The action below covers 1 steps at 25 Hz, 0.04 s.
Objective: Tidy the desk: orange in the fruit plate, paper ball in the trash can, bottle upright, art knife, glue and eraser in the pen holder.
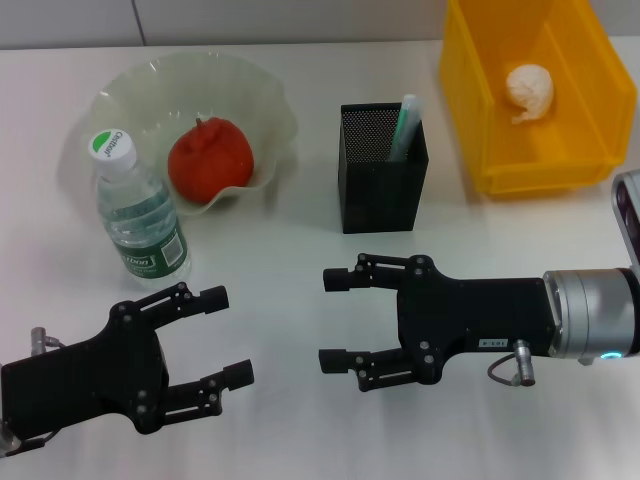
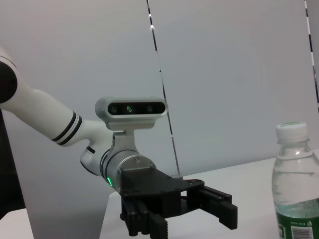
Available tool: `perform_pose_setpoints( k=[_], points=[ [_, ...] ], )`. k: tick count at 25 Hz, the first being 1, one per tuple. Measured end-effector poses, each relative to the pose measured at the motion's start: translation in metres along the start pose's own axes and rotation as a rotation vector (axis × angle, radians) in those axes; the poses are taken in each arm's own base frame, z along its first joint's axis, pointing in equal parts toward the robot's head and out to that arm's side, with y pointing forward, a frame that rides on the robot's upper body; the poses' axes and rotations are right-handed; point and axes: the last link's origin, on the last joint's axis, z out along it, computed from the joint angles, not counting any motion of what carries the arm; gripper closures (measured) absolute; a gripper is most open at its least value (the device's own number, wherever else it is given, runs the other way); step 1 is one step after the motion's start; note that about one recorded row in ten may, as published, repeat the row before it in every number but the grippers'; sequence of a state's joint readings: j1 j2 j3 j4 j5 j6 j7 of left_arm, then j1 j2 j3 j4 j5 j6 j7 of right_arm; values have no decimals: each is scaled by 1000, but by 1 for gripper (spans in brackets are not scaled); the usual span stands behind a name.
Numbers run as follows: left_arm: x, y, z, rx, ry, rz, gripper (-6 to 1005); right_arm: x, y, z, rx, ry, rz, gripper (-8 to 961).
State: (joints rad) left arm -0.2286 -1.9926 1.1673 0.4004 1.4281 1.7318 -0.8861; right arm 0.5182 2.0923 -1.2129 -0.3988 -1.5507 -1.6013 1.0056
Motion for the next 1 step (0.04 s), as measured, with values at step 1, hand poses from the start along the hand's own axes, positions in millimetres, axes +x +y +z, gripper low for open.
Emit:
perform_pose_setpoints(
  k=[1],
  points=[
    [0,0,0,0,0,0,186,0,0,0,-1,0,0,113]
  ],
)
